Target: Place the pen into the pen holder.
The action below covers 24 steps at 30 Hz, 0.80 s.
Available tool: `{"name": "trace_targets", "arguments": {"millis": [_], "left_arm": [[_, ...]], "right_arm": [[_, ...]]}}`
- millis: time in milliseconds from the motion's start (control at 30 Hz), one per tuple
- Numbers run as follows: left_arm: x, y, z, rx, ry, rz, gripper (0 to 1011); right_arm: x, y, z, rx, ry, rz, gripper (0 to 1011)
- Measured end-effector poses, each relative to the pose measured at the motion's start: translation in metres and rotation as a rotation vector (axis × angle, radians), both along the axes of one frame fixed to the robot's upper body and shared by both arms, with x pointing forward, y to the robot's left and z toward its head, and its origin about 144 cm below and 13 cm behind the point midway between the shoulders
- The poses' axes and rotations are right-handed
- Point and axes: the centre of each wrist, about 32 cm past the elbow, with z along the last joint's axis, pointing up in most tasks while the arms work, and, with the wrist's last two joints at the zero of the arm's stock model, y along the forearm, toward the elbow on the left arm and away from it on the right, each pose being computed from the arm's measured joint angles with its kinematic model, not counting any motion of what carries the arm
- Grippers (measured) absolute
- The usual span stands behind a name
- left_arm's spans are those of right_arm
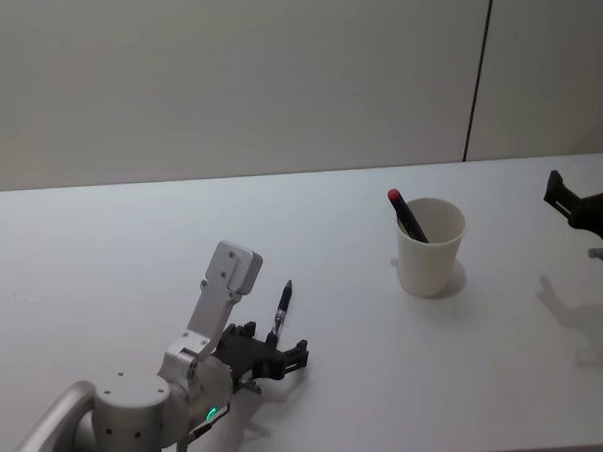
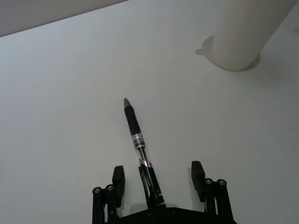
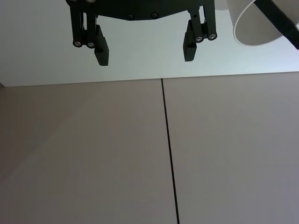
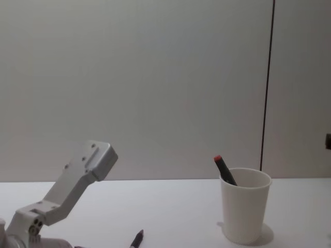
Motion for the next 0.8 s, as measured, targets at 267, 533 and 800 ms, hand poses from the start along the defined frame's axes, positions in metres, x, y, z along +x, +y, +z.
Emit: {"name": "trace_targets", "arguments": {"millis": [267, 533, 800], "left_arm": [[-0.0003, 0.0021, -0.0039, 0.01, 0.008, 0.008, 710], [-0.0008, 0.0031, -0.0055, 0.02, 0.009, 0.016, 468], [-0.0009, 0.003, -0.0066, 0.028, 0.01, 0.018, 203]], "right_arm": [[0.0, 0.0, 0.0, 0.0, 0.0, 0.0, 1001], [0.0, 0.0, 0.0, 0.0, 0.0, 0.0, 1001], [0.0, 0.0, 0.0, 0.0, 0.0, 0.0, 1001]]}}
